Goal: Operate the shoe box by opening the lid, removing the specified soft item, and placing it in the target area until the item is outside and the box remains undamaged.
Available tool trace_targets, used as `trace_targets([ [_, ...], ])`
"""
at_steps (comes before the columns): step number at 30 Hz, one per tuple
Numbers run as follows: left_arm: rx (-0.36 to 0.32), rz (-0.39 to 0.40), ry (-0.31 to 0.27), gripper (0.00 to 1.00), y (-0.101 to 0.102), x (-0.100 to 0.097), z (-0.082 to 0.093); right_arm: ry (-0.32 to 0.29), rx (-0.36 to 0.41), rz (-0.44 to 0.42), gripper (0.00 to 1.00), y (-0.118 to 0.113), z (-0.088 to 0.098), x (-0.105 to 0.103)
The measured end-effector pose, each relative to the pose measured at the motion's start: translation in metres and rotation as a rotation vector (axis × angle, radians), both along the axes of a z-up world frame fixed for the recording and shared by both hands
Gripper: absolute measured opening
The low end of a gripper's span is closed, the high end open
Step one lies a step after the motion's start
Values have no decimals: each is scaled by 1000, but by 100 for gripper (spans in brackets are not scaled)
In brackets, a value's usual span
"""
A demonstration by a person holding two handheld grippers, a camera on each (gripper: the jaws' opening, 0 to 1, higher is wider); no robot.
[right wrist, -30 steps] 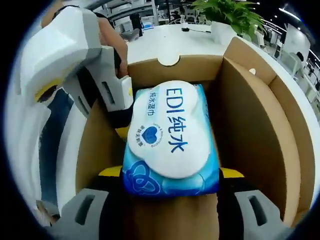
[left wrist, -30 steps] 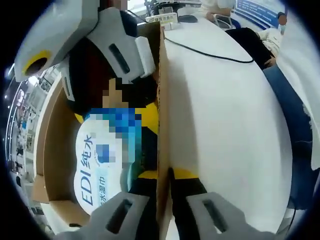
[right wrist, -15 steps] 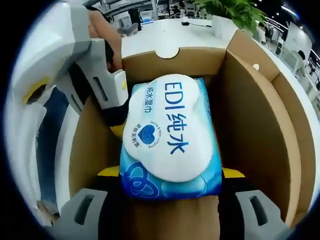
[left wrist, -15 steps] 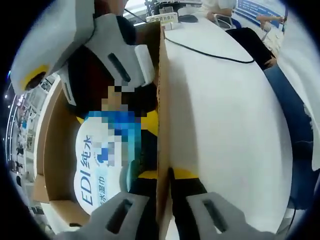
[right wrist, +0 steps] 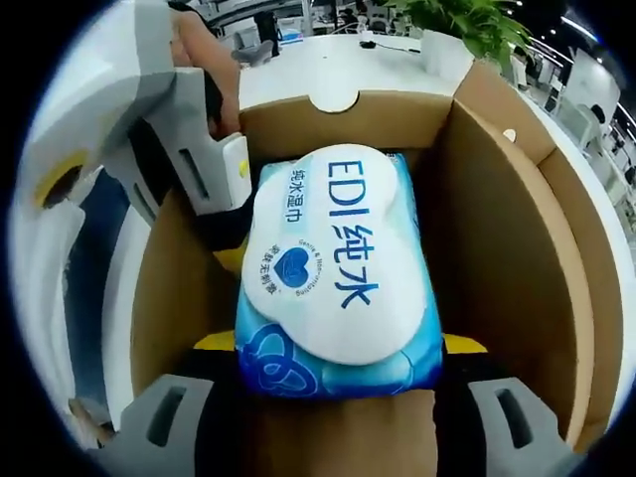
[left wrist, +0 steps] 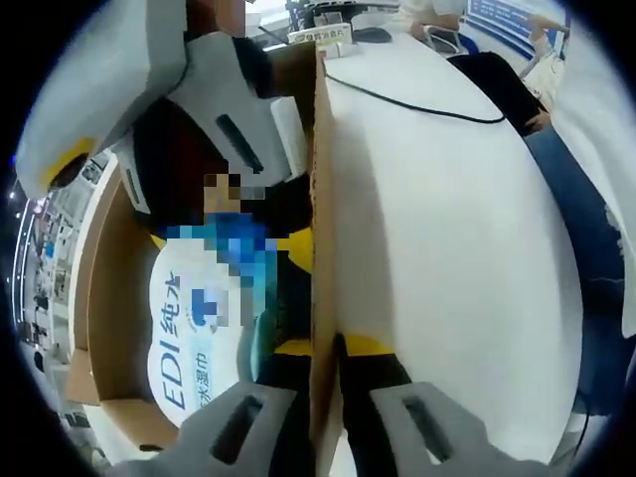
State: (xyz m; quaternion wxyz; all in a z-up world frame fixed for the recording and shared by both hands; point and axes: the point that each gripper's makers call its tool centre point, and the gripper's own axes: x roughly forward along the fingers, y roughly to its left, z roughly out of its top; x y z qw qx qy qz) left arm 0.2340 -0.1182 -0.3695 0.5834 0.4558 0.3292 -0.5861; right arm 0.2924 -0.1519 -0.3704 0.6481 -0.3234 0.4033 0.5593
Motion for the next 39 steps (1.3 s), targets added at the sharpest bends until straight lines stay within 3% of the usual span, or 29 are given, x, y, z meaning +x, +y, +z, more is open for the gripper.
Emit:
trace_targets([
  [4,-1,1,3,3,0,0,-1,-125,-12,166,78,9,7,1],
  [7,-3,0,0,3,-1,0,0,-38,-44,73,79,3,-2,0],
  [9,-5,2,3,3,0,0,0,-19,-49,49,79,0,-4,3],
  [17,-5,5,4,3,-1,0,0,-86,-9,124,79,6,0,1],
  [39,-4,17,6,3,1,0,0,-80,13,118,71,-1,3,-3],
])
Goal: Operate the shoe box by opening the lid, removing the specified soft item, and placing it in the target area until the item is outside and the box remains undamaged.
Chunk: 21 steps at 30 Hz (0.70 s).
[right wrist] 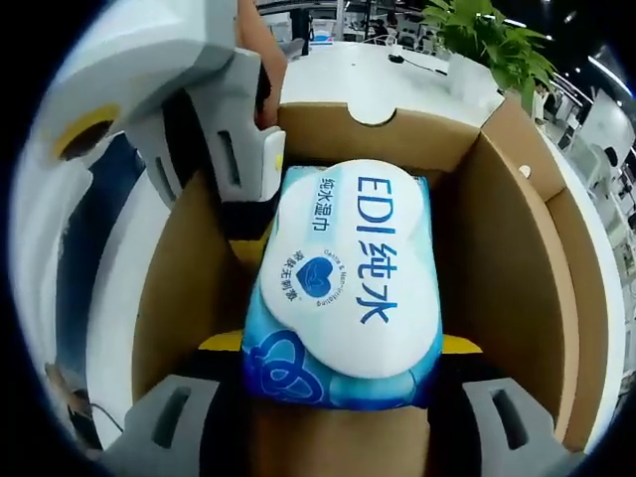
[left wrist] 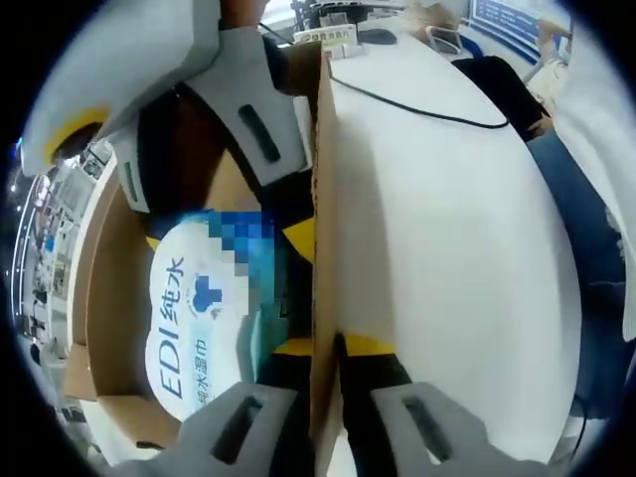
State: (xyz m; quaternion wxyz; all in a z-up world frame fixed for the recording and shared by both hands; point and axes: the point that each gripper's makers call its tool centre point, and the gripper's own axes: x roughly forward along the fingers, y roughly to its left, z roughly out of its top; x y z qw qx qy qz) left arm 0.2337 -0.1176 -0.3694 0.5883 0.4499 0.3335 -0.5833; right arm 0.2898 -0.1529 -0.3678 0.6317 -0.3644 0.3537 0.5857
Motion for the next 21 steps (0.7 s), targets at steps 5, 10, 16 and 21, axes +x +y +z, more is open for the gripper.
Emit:
trace_targets([
  [5,-1,-1,1,3,0,0,0,8,-19,-9,70,-18,0,-2],
  [10,3,-6,4,3,0,0,0,16,-23,-34,70,-30,0,-3],
  [16,2,-8,7,3,0,0,0,18,-36,-38,70,-48,0,-6],
  [21,3,-16,4,3,0,0,0,18,-49,-40,70,-64,0,-7],
])
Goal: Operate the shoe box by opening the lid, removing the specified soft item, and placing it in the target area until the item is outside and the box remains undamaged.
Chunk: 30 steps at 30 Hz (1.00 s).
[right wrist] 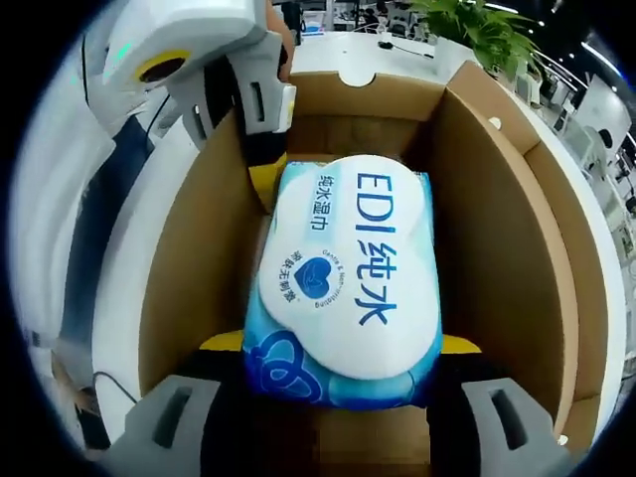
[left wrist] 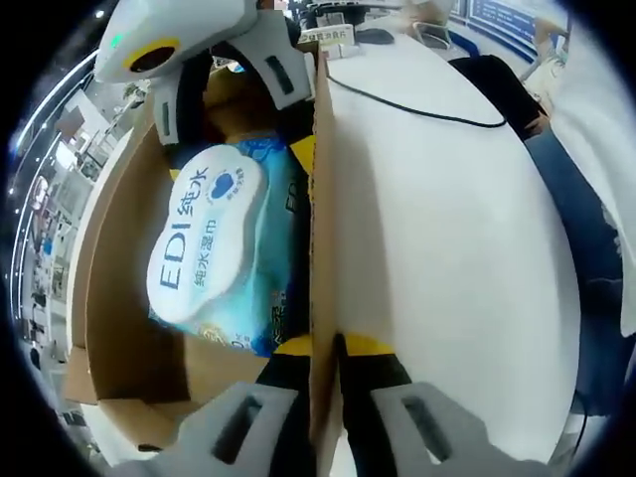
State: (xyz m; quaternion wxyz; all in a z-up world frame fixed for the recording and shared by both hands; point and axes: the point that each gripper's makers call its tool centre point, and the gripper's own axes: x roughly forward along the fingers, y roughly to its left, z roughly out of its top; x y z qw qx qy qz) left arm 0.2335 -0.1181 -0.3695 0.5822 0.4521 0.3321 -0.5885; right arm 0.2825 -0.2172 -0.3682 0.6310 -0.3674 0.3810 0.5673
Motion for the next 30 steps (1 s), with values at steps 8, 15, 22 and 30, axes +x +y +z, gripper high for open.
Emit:
trace_targets([
  [8,-1,2,4,3,0,0,0,7,-11,10,70,-15,0,0],
  [15,-3,6,7,3,0,0,0,10,-9,14,70,-14,0,-1],
  [22,-7,-12,13,5,0,-2,1,11,-16,10,71,-15,-1,-1],
  [30,-18,-19,14,8,0,-4,1,12,-18,-1,72,-15,-2,-2],
])
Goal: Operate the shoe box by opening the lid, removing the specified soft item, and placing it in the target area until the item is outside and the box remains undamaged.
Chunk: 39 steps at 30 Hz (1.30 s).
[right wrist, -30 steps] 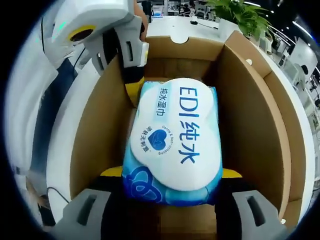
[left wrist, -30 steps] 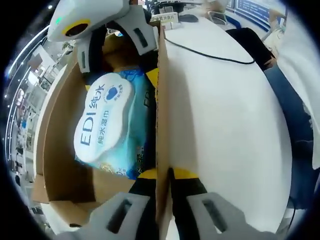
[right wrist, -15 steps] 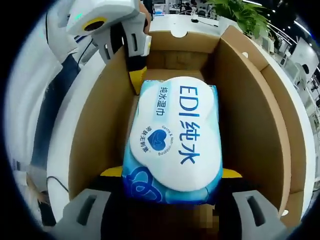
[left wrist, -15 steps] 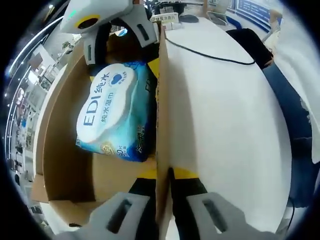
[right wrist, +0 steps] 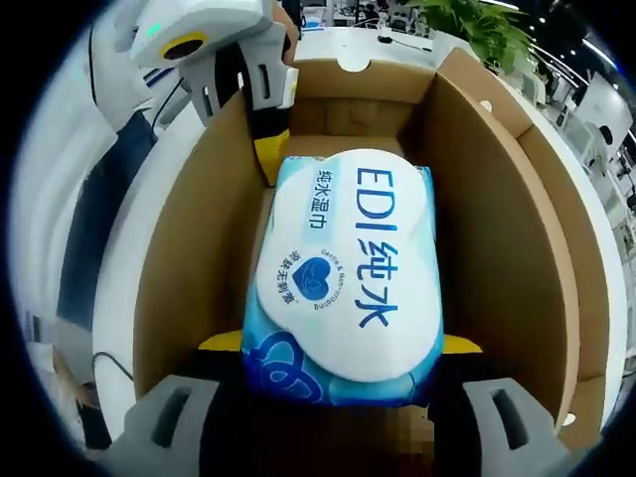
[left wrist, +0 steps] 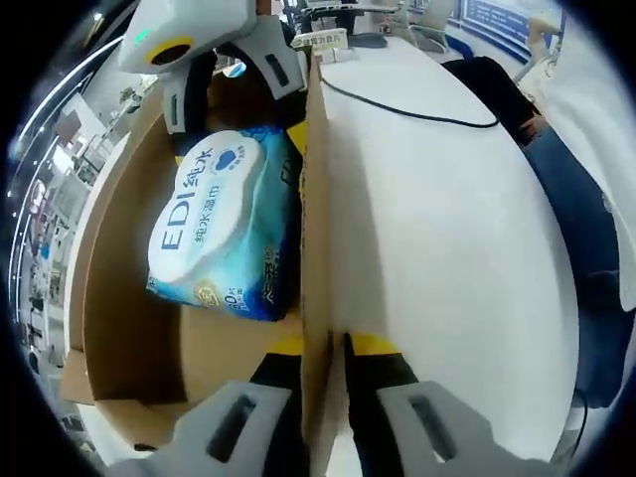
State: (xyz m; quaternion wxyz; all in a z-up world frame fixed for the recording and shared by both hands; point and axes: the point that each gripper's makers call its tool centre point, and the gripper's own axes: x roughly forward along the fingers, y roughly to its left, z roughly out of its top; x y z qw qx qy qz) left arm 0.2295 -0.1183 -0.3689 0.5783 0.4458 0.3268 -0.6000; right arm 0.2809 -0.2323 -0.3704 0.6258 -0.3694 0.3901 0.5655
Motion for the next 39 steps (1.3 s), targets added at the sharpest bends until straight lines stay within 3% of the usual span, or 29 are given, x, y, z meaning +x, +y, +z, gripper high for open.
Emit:
trace_targets([
  [4,0,-2,17,10,0,-2,1,13,-27,-5,72,0,-1,0],
  [6,0,-10,17,18,0,-3,2,15,-37,-5,72,-1,-1,0],
  [7,-1,-23,-10,23,0,-1,3,19,-39,-5,72,-2,-1,0],
  [10,6,18,20,39,0,-6,5,27,-35,-5,73,-2,-1,0],
  [15,-17,68,26,49,-7,-10,13,27,-21,-3,74,-1,-2,0],
  [17,-20,137,34,54,-7,-7,18,27,-20,-2,74,-1,-2,0],
  [20,-62,149,23,61,-13,-5,25,22,-18,-1,74,-1,-3,0],
  [29,-62,196,33,83,-15,-6,31,13,-2,1,74,0,-3,1],
  [31,-102,220,-7,85,-15,0,42,11,0,0,74,1,-3,1],
  [39,-218,243,-52,90,-3,33,81,3,20,7,74,1,-3,0],
])
